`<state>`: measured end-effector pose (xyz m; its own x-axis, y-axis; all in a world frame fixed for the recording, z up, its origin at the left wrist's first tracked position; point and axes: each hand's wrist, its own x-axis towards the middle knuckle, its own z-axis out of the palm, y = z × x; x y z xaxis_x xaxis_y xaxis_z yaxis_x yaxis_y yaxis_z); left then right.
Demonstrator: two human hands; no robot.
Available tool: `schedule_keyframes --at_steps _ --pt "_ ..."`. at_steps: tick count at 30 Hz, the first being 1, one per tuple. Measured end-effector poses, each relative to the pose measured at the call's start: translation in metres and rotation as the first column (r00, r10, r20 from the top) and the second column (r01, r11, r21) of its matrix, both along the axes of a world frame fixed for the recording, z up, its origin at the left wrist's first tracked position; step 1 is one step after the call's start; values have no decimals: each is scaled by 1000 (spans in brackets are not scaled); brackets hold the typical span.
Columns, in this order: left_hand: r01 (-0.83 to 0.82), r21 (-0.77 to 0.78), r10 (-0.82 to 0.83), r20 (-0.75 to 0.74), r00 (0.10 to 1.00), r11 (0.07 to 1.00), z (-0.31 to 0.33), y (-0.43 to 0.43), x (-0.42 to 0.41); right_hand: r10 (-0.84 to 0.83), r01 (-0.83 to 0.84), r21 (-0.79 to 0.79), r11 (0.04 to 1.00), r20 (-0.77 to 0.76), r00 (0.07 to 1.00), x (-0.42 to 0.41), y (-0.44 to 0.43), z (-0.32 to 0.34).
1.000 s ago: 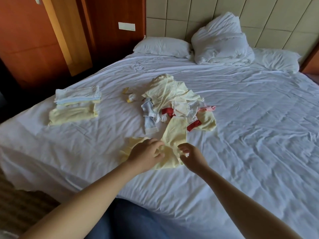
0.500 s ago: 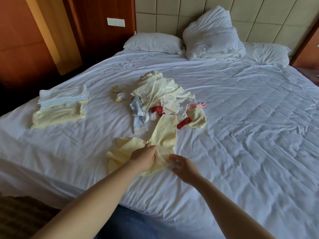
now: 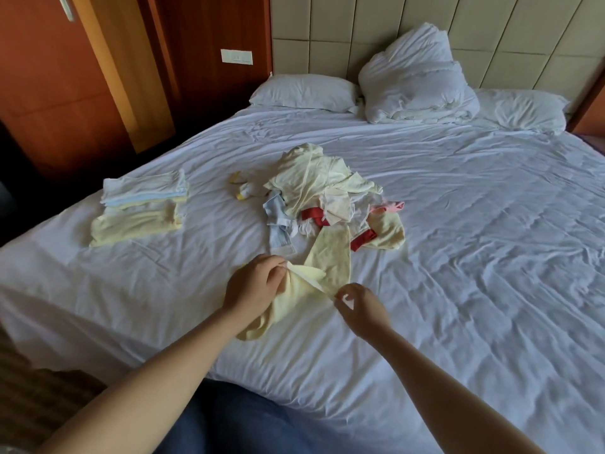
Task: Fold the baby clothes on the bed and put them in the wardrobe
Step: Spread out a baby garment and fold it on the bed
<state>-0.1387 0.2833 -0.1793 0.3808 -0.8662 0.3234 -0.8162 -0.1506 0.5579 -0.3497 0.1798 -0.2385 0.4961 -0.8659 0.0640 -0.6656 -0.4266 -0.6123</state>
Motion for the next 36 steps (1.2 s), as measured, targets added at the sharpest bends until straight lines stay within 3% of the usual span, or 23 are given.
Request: schedule_keyframes --at_steps 8,15,20,24,27,32,36 --pt "-114 -141 114 -13 993 983 50 2 25 -112 -12 310 951 377 919 15 2 58" --pt "-71 -221 76 13 997 973 89 3 23 -71 -27 270 962 347 935 11 11 80" --pt "-74 -272 72 -18 997 960 108 5 29 -236 24 353 935 573 785 4 11 107" --pt "-53 -271 34 -76 997 961 129 7 29 -201 12 268 963 691 695 -1 15 139" --pt "-53 -259 2 -193 981 964 145 9 29 -148 30 176 984 708 690 -6 14 166" --pt "34 -214 -109 -350 930 976 167 11 32 -19 90 -107 990 535 845 -21 7 200" --pt "111 -139 -154 -352 923 984 180 17 37 0 89 -256 963 331 944 -30 0 215"
